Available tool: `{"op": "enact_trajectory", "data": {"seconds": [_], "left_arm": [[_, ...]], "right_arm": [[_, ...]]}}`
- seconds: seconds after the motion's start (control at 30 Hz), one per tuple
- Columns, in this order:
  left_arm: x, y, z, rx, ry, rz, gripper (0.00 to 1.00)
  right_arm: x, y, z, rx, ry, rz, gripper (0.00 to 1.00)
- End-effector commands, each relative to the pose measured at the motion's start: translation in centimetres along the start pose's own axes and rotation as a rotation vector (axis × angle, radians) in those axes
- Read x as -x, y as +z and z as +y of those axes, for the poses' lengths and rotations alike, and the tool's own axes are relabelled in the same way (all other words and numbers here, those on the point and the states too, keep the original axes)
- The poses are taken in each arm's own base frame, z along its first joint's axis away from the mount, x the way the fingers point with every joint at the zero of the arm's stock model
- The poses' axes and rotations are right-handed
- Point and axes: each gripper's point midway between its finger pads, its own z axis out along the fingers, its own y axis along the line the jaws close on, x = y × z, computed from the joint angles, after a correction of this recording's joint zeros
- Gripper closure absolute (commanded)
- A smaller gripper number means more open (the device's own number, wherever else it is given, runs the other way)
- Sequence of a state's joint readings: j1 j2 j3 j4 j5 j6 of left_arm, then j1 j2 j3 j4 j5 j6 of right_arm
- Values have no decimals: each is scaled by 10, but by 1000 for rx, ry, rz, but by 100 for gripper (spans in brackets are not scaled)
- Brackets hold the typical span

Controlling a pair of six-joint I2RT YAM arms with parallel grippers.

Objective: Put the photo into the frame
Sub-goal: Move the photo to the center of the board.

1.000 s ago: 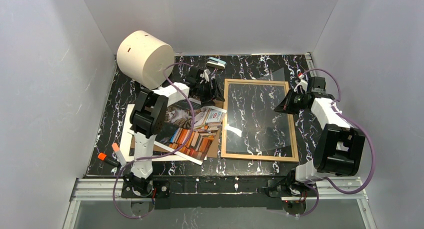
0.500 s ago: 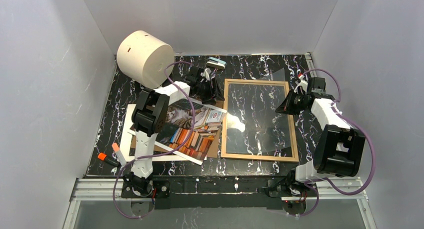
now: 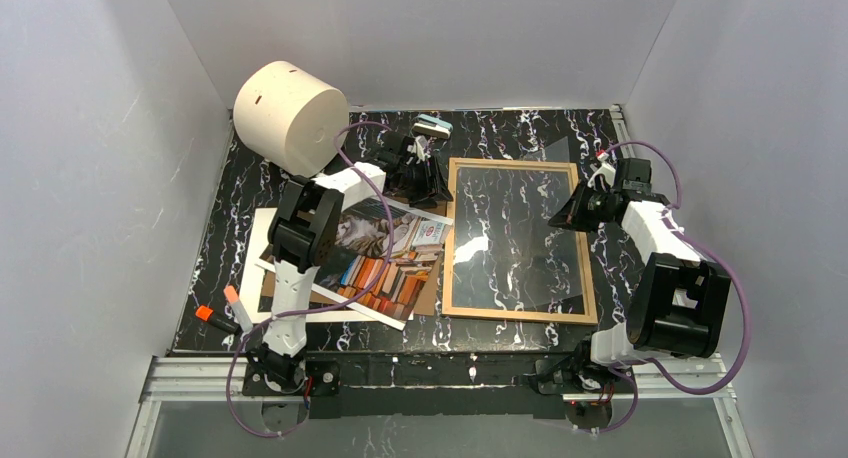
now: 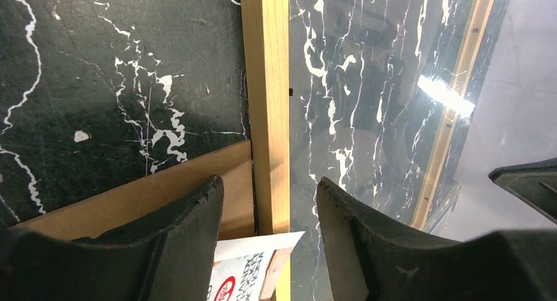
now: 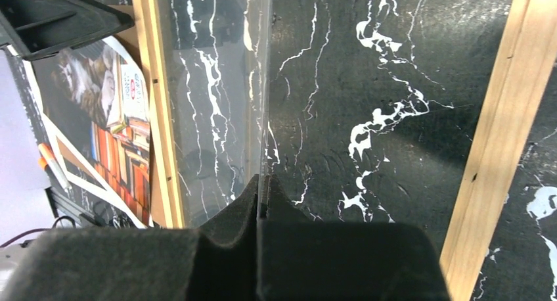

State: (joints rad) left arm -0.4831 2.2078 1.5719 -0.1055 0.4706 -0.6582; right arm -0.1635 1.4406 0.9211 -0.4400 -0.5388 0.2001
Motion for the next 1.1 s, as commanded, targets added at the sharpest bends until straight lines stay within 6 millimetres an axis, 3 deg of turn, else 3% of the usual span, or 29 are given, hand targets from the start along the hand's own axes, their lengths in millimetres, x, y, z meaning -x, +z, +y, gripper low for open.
{"op": "enact_trajectory", "data": {"seconds": [0.0, 0.07, 0.17, 0.23, 0.3, 0.47, 0.63, 1.07], "left_arm": [[-2, 9, 6, 34, -2, 11, 49], [-2, 11, 8, 43, -1, 9, 50], [-3, 15, 14, 70, 1, 13, 52], [-4, 17, 22, 112, 5, 15, 56], [-6, 16, 33, 170, 16, 19, 62], [-27, -1, 56, 278, 63, 98, 61], [-52, -37, 90, 442, 78, 147, 54], [-94, -120, 185, 787, -109, 151, 51]], "right_arm": [[8, -6, 19, 91, -27, -24, 99], [8, -7, 21, 98, -20, -28, 99], [4, -5, 24, 121, 19, -14, 65], [1, -3, 25, 131, 44, 5, 54], [1, -2, 25, 131, 60, 11, 55], [3, -1, 23, 114, 89, 24, 59], [3, -1, 19, 87, 105, 27, 59], [8, -1, 10, 18, 119, 20, 59]]}}
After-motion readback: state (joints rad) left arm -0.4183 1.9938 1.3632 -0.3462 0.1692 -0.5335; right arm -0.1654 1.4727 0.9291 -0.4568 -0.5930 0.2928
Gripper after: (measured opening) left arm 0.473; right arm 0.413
